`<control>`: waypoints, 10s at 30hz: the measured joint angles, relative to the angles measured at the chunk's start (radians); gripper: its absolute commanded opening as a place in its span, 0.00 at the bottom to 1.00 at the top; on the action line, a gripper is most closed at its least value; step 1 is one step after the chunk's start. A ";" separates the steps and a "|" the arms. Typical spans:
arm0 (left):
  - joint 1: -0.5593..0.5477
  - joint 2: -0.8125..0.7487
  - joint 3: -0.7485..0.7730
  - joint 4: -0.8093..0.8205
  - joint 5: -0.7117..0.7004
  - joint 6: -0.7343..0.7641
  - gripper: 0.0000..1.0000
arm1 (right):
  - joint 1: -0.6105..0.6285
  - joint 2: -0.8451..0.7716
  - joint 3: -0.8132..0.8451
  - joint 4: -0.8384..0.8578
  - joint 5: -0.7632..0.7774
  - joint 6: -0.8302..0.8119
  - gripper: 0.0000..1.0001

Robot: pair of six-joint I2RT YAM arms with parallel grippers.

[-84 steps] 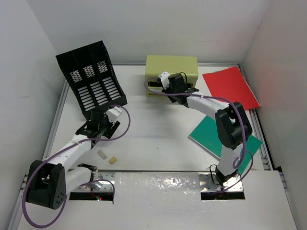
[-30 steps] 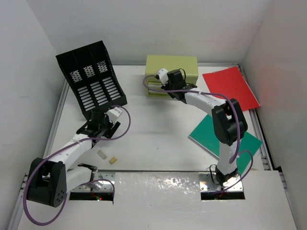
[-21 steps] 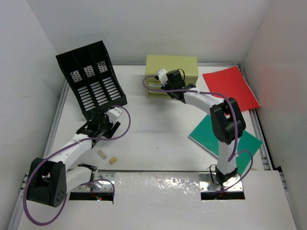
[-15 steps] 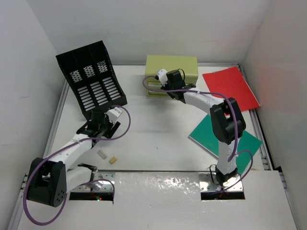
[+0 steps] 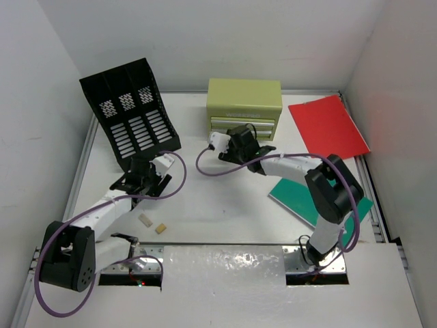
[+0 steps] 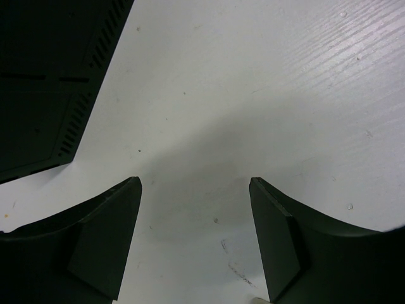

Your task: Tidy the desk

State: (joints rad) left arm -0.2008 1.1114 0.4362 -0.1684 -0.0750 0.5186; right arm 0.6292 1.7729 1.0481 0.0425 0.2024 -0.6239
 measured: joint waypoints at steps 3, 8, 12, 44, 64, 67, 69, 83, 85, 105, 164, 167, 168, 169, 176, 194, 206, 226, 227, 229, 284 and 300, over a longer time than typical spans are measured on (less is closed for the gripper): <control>0.000 0.005 0.000 0.000 0.000 0.000 0.67 | 0.048 0.025 -0.005 0.073 0.069 -0.093 0.58; 0.000 0.006 0.000 0.000 0.000 0.000 0.67 | 0.056 0.108 0.003 0.155 0.156 -0.175 0.58; 0.000 0.008 0.000 0.000 0.000 0.000 0.67 | 0.053 0.147 0.003 0.187 0.206 -0.215 0.58; 0.000 0.050 0.001 0.000 -0.004 0.000 0.67 | 0.078 0.319 0.053 0.488 0.401 -0.483 0.58; 0.000 0.050 0.001 0.000 -0.004 0.000 0.67 | 0.054 0.378 0.093 0.516 0.439 -0.547 0.62; 0.000 0.050 0.001 0.000 -0.004 0.000 0.67 | 0.054 0.377 0.087 0.526 0.444 -0.549 0.72; 0.000 0.050 0.001 0.000 -0.004 0.000 0.67 | 0.054 0.363 0.068 0.525 0.442 -0.544 0.75; 0.000 0.087 0.010 -0.002 -0.005 0.000 0.66 | 0.043 0.327 0.048 0.555 0.419 -0.534 0.77; 0.000 0.087 0.012 -0.003 -0.004 0.000 0.66 | 0.034 0.331 0.051 0.554 0.416 -0.531 0.76; 0.000 0.087 0.015 -0.004 -0.007 0.000 0.66 | 0.008 0.510 0.092 0.856 0.430 -0.663 0.09; 0.000 -0.199 0.081 -0.768 0.225 0.805 0.62 | 0.380 -0.610 -0.428 0.162 0.007 0.192 0.99; 0.000 -0.200 0.060 -0.769 0.233 0.900 0.62 | 0.381 -0.661 -0.476 0.134 0.005 0.226 0.99; 0.000 -0.198 0.060 -0.769 0.240 0.925 0.61 | 0.381 -0.669 -0.486 0.122 0.005 0.235 0.99; 0.000 -0.193 0.059 -0.764 0.245 0.948 0.61 | 0.380 -0.674 -0.493 0.111 0.005 0.243 0.99; 0.000 -0.075 -0.009 -0.698 0.221 1.037 0.51 | 0.380 -0.701 -0.525 0.078 0.006 0.269 0.99; 0.000 -0.050 0.119 -0.588 0.348 0.845 0.00 | 0.367 -0.733 -0.549 0.063 0.116 0.327 0.99; -0.363 0.449 0.882 -0.275 0.260 0.267 0.00 | -0.074 -0.954 -0.514 -0.138 0.244 0.697 0.99; -0.526 0.947 1.238 -0.186 -0.013 0.209 1.00 | -0.087 -0.968 -0.514 -0.264 0.185 0.697 0.99; -0.526 0.922 1.236 -0.204 -0.009 0.198 0.99 | -0.087 -0.975 -0.514 -0.264 0.168 0.689 0.99; -0.526 0.860 1.232 -0.244 -0.001 0.174 1.00 | -0.087 -0.985 -0.512 -0.263 0.122 0.674 0.99; 0.538 -0.093 0.527 -0.408 0.376 -0.185 1.00 | 0.565 0.375 0.323 -0.139 -0.573 0.281 0.00; 0.538 -0.089 0.476 -0.405 0.447 -0.126 1.00 | -0.081 -0.037 0.084 -0.023 0.013 0.552 0.00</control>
State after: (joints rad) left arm 0.3370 1.0229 0.9123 -0.5732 0.3717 0.3923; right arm 0.5480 1.7363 1.1320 0.0196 0.2150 -0.0723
